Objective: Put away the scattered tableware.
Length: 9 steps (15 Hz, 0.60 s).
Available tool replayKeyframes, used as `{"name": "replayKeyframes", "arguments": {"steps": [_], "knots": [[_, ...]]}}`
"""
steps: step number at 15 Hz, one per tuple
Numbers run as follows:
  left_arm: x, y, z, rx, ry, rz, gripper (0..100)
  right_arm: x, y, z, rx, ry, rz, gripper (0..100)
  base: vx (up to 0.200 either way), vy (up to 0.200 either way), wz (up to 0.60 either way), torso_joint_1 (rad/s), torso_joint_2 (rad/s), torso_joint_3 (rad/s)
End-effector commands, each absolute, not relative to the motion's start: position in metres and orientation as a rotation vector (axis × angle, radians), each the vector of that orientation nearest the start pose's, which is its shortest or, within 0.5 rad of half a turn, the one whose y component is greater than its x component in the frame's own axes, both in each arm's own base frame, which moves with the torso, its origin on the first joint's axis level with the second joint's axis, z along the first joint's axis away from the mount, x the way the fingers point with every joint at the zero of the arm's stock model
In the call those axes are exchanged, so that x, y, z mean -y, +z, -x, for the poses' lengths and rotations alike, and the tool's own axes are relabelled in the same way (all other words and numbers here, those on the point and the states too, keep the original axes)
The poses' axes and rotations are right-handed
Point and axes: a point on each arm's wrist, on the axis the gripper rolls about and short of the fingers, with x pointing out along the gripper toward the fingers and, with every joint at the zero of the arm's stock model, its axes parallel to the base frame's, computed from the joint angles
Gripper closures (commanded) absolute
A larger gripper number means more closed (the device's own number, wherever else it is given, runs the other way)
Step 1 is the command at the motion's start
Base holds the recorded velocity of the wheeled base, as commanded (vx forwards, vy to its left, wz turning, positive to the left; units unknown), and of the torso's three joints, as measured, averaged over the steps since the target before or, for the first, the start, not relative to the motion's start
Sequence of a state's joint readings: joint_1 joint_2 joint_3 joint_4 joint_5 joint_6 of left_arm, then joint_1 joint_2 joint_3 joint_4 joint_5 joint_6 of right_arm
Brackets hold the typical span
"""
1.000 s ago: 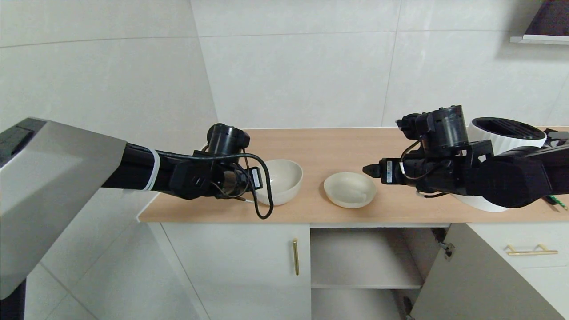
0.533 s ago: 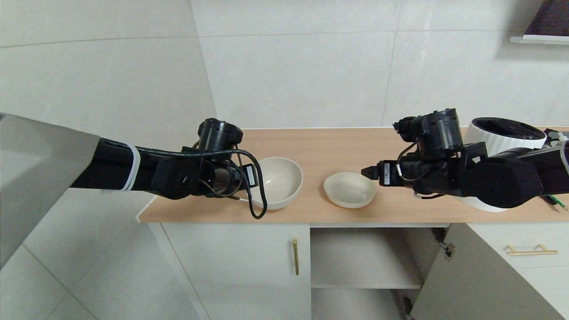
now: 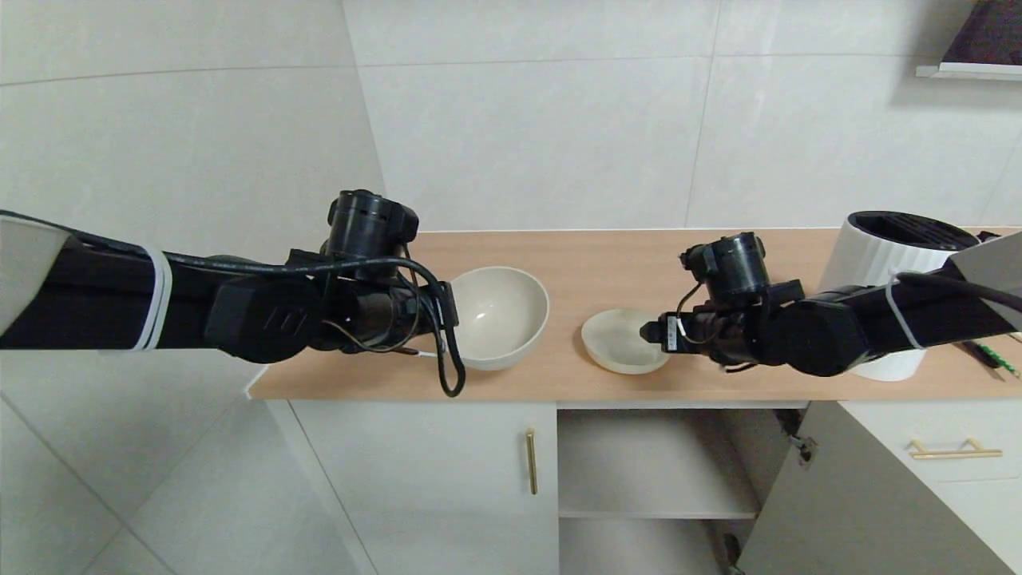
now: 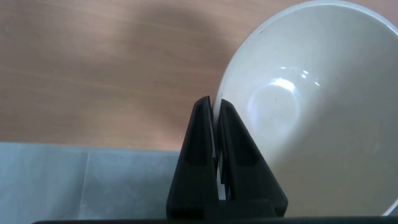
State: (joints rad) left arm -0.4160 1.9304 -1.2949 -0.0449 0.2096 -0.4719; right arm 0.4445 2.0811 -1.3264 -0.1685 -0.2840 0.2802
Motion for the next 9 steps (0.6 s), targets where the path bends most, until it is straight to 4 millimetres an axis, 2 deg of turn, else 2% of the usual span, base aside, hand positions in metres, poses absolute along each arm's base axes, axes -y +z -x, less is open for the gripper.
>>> {"name": "replayKeyframes", "arguments": {"steps": [1, 8, 9], "knots": [[0.1466, 0.1900, -0.3396, -0.575, -0.072, 0.283, 100, -0.1735, 0.1233, -0.3833, -0.594, 0.065, -0.053, 0, 0.000, 0.000, 0.00, 0.000, 0.00, 0.000], [0.1470, 0.1905, -0.3391, -0.573, -0.072, 0.284, 100, -0.1729, 0.1150, -0.3896, -0.605, 0.052, -0.064, 0, 0.000, 0.000, 0.00, 0.000, 0.00, 0.000], [0.1470, 0.1905, -0.3391, -0.573, -0.072, 0.284, 100, -0.1730, 0.1154, -0.3898, -0.604, 0.053, -0.067, 100, 0.000, 0.000, 0.00, 0.000, 0.00, 0.000]]}}
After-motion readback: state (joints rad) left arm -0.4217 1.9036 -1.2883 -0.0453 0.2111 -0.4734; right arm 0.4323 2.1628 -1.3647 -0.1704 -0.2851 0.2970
